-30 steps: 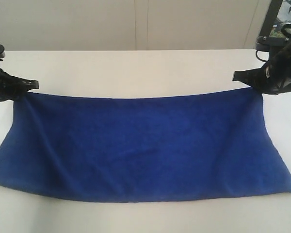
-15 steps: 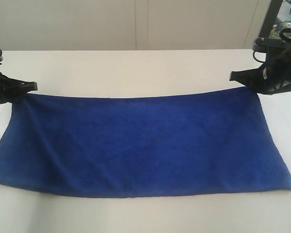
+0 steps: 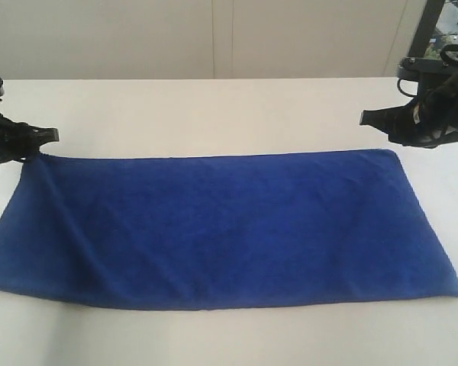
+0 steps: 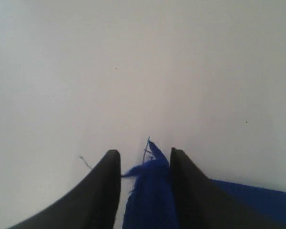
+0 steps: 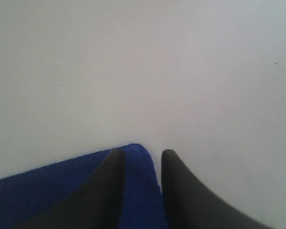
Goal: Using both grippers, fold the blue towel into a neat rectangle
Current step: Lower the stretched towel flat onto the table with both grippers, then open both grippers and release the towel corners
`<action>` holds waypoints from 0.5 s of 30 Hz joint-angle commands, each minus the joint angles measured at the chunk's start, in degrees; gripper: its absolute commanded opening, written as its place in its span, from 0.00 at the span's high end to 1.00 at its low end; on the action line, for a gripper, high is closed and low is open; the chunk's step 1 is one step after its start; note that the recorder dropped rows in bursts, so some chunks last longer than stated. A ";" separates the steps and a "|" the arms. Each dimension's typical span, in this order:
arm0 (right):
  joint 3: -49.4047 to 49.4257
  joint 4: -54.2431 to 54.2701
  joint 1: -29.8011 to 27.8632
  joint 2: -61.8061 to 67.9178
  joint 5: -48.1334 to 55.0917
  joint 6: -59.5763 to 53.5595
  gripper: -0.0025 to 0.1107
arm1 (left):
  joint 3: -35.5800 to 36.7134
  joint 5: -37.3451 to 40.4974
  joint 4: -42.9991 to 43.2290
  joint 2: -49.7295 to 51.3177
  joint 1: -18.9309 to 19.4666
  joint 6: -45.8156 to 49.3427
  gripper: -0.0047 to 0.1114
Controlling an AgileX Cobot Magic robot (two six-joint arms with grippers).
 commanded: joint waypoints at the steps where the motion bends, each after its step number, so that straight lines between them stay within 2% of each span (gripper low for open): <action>1: -0.54 -0.62 -0.48 -0.03 0.99 0.15 0.62 | -0.22 0.15 -0.67 -0.08 0.26 -0.47 0.52; 7: -0.61 -0.23 -0.48 -1.40 7.64 0.15 0.63 | -0.22 3.53 -0.67 -2.52 0.26 0.05 0.52; 11: -0.61 -0.23 -0.48 -4.20 11.36 -2.24 0.77 | -0.22 10.26 -0.67 -5.81 0.26 4.21 0.56; 15: -0.61 2.27 -0.48 -7.16 13.79 -7.53 0.97 | -0.22 18.58 -0.67 -8.99 0.26 7.64 0.73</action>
